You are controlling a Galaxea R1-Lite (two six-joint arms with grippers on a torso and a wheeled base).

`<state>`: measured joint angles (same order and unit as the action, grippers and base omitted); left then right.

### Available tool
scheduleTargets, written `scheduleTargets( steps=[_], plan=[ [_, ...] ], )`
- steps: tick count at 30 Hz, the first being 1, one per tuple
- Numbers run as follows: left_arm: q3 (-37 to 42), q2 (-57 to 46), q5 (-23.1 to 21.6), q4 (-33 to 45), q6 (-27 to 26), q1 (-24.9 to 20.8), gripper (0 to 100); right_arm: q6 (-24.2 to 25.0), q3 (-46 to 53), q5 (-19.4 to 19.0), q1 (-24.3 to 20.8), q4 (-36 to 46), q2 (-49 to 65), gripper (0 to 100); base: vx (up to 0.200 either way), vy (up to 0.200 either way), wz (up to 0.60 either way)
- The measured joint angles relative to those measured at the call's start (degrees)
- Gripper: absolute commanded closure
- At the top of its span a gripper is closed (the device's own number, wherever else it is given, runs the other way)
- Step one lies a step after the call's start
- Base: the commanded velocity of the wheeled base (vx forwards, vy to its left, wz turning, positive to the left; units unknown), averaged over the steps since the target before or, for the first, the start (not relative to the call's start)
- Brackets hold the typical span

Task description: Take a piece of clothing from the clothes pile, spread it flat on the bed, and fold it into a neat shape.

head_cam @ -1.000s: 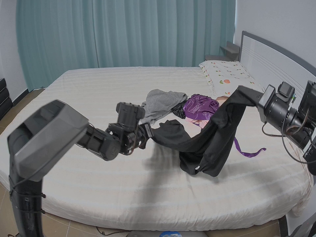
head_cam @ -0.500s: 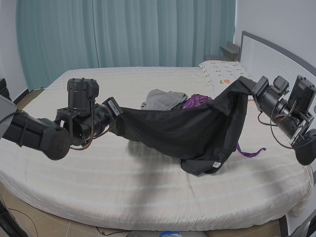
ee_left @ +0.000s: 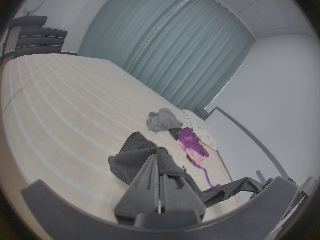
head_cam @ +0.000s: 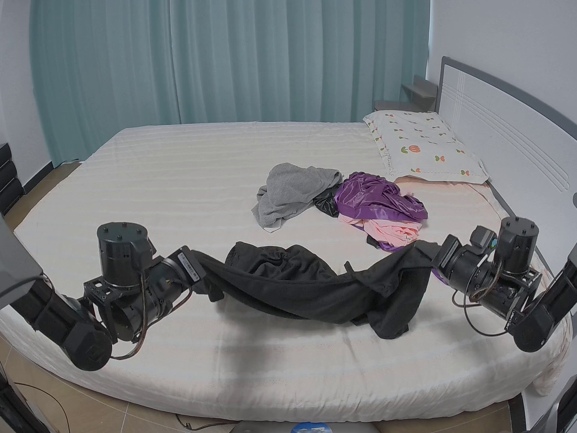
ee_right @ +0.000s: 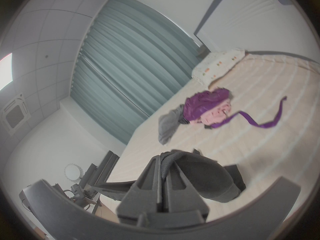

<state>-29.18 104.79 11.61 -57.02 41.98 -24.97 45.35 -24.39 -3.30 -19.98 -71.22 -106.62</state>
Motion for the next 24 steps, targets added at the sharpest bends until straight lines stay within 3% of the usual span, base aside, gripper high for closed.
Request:
scheduleTargets(
  steps=[13,24],
  plan=[
    [12.0,-0.07,-3.32,-0.84,0.24,-0.74,100,1.4,6.38,-0.33,-0.71,-2.05,-4.27,100,0.0,0.0,0.0],
    [16.18,-5.36,-6.17,-0.84,2.07,-0.66,100,1.95,12.3,-0.39,-1.88,-9.3,-2.54,100,0.0,0.0,0.0]
  ],
)
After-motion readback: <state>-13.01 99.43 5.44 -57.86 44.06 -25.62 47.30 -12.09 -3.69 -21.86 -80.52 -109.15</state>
